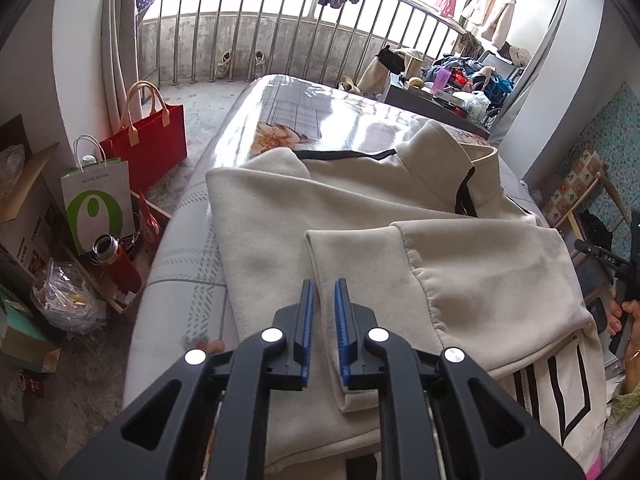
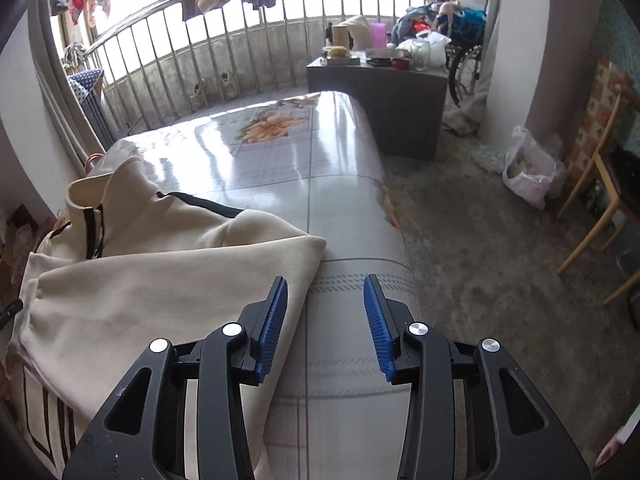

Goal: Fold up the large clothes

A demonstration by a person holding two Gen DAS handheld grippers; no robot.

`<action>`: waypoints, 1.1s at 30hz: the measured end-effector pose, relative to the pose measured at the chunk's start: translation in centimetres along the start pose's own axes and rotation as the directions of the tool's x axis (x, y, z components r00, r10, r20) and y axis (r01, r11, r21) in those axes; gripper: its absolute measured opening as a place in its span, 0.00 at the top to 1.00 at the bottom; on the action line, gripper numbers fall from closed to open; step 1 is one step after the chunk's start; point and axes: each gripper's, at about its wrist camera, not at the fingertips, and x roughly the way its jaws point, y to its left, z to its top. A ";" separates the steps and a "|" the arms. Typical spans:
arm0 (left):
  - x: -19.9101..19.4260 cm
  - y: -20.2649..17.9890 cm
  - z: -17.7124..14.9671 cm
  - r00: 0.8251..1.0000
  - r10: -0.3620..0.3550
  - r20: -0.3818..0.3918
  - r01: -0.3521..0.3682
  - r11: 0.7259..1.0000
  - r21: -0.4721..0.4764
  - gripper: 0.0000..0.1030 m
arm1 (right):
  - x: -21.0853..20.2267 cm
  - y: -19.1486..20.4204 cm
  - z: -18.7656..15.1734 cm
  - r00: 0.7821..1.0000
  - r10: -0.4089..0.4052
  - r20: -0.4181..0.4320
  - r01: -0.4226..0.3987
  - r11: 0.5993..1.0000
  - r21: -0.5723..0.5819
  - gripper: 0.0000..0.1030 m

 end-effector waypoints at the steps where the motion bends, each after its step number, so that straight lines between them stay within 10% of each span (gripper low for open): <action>1: -0.8 -0.1 0.0 1.000 -0.005 0.006 0.004 1.000 0.005 0.83 | -1.4 0.5 -0.4 1.000 0.010 0.009 -0.010 1.000 -0.013 0.47; 8: -7.6 0.0 -3.1 1.000 0.025 0.015 -0.025 1.000 0.017 0.58 | -9.7 5.8 -7.5 0.994 0.108 -0.017 -0.109 0.984 -0.142 0.27; 17: -13.6 0.8 -13.9 0.990 0.135 -0.050 -0.134 0.991 0.024 0.56 | -11.8 12.3 -19.8 0.980 0.141 -0.142 -0.166 0.970 -0.180 0.26; 24: -16.3 2.0 -19.4 0.981 0.183 -0.066 -0.183 0.983 0.018 0.56 | -12.3 14.3 -22.9 0.978 0.133 -0.162 -0.157 0.976 -0.148 0.26; 33: -17.0 1.8 -22.4 0.992 0.074 -0.104 -0.082 0.994 -0.076 0.56 | -14.7 16.2 -23.0 0.962 0.243 -0.123 -0.259 0.957 -0.132 0.26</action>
